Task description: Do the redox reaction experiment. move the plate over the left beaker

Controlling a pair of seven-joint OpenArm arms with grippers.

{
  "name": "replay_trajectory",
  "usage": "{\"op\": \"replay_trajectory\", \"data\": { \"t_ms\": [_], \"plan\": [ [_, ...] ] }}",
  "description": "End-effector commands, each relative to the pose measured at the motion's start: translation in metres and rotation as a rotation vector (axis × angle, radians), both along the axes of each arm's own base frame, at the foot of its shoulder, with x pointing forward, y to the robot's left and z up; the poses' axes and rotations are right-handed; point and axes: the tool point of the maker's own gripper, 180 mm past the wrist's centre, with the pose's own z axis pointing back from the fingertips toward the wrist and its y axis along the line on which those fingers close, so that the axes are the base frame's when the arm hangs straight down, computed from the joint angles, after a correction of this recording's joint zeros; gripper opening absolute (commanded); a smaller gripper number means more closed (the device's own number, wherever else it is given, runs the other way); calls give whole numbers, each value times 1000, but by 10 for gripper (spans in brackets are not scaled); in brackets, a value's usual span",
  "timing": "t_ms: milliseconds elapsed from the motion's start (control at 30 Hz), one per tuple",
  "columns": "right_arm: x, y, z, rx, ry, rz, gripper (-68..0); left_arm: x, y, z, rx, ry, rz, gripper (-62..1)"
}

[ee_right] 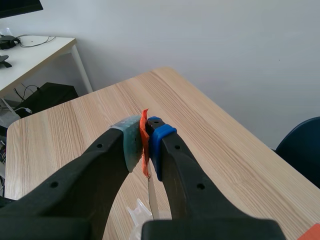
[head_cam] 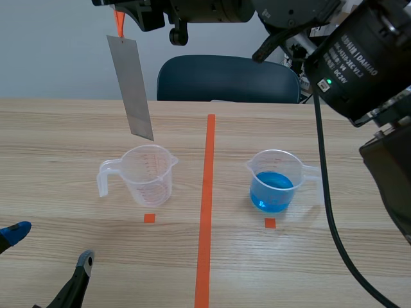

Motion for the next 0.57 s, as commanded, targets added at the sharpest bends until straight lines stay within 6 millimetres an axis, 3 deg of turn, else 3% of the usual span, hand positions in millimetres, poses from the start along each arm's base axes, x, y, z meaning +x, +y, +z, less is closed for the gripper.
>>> {"op": "replay_trajectory", "data": {
  "t_ms": [0, 533],
  "plan": [
    [0, 0, 16, 32, -31, 2, -671, 4, 0, 9, -5, -34, -3, 14],
    [1, 0, 17, 33, -38, -2, -671, 4, 0, 9, -5, -34, -3, 14]
  ]
}}
